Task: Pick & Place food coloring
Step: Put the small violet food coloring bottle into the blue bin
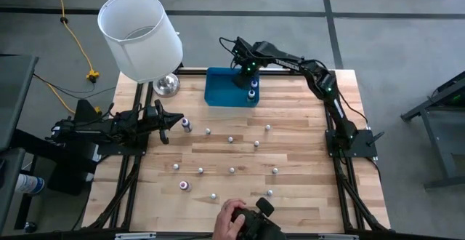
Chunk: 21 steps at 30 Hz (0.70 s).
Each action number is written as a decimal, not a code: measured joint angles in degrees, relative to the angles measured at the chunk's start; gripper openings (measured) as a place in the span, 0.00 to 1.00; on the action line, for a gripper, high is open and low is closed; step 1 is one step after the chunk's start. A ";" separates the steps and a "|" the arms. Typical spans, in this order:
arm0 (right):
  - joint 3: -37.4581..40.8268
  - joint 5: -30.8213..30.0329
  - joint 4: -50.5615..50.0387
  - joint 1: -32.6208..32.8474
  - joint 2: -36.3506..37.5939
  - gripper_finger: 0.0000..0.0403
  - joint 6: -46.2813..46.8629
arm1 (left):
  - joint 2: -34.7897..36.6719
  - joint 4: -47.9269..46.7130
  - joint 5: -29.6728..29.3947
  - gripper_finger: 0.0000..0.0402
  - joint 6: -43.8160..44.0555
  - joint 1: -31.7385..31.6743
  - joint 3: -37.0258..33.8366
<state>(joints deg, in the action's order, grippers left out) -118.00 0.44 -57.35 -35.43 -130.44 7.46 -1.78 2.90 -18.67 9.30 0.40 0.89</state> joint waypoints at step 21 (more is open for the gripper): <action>-11.45 1.13 -12.86 5.49 -10.75 0.18 -5.51 | -0.02 0.00 0.08 0.00 0.00 0.00 0.00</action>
<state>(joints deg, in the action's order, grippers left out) -129.45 1.58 -70.20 -29.94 -141.19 1.96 -1.80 2.90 -18.59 9.30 0.40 0.89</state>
